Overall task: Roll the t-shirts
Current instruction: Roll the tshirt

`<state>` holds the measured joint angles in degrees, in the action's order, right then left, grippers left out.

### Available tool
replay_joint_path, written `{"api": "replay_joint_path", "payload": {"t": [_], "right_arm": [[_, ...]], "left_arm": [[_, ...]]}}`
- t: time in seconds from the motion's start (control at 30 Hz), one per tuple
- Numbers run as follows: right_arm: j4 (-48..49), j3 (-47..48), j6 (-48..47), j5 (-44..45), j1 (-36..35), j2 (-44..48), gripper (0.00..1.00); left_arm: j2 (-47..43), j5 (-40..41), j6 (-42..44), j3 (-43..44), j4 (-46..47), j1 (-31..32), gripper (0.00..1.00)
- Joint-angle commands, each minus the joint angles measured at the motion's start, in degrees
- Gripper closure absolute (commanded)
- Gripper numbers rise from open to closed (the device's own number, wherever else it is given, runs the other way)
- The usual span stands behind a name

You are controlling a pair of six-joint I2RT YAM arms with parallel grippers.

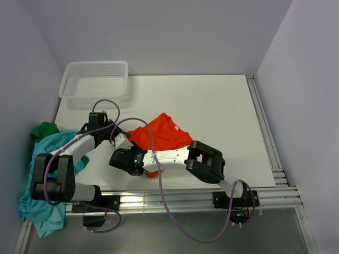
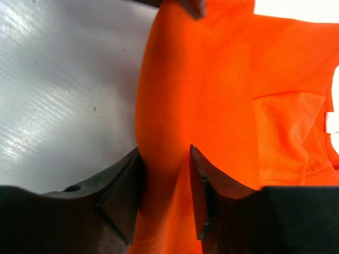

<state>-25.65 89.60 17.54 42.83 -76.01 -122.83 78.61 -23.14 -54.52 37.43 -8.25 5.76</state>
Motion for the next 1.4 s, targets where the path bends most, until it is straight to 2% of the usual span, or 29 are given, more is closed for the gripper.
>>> {"api": "replay_joint_path", "payload": {"t": [0.0,0.1,0.2,0.23,0.27,0.3,0.37,0.43,0.47,0.57,0.6,0.7,0.8,0.93,1.13,1.37], "right_arm": [[1.3,1.63,0.3,2.26,-0.81,-1.8,0.55],[1.48,1.89,-0.22,2.08,-0.81,-2.42,0.62],[1.83,1.46,-0.75,0.07,-0.72,-2.51,0.78],[2.27,1.02,-0.67,-2.11,-0.55,-2.25,0.92],[3.05,0.23,-0.58,-3.53,-0.28,-0.85,0.99],[5.67,-2.3,-0.58,-5.46,0.33,0.21,1.0],[9.11,-5.48,-0.75,-11.43,1.03,4.06,1.0],[12.46,-8.82,-0.23,-16.35,2.61,6.27,1.0],[13.51,-9.79,-0.05,-21.51,3.31,8.02,1.0],[17.47,-13.66,1.35,-31.62,7.0,11.19,1.0],[19.39,-15.75,1.7,-34.45,8.14,11.81,1.0],[22.65,-18.84,3.11,-44.73,12.63,13.49,1.0],[24.32,-19.73,3.81,-55.26,17.02,13.31,1.0],[25.47,-20.26,5.22,-68.38,22.56,11.39,1.0],[34.6,-22.01,10.93,-87.52,30.3,7.79,1.0],[48.37,-24.9,19.71,-97.65,34.61,2.24,1.0]], "left_arm": [[0.4,-1.82,0.82,2.03,1.22,0.13,1.0],[0.67,-2.0,0.73,1.95,1.48,0.04,1.0],[0.76,-2.0,0.73,2.12,1.48,0.04,1.0],[0.67,-2.0,0.82,2.12,1.48,0.13,1.0],[0.58,-1.91,0.82,2.12,1.4,0.04,1.0],[0.58,-1.91,0.91,2.21,1.31,0.04,1.0],[0.84,-1.74,1.61,2.73,0.96,0.04,0.99],[1.11,-2.17,2.4,3.43,0.87,0.04,0.92],[1.46,-2.18,2.75,3.7,0.52,0.04,0.9],[1.99,-2.09,3.98,4.67,0.17,0.04,0.72],[1.9,-1.65,4.25,4.93,-0.36,0.04,0.6],[1.46,0.1,5.48,6.07,-2.11,0.04,0.41],[0.67,2.12,6.97,7.65,-3.87,0.04,0.33],[-2.83,4.59,8.99,8.98,-6.33,-0.05,0.3],[-8.64,6.44,10.49,6.43,-4.77,0.04,0.29],[-11.9,5.64,9.88,-1.3,4.8,2.5,0.31]]}}
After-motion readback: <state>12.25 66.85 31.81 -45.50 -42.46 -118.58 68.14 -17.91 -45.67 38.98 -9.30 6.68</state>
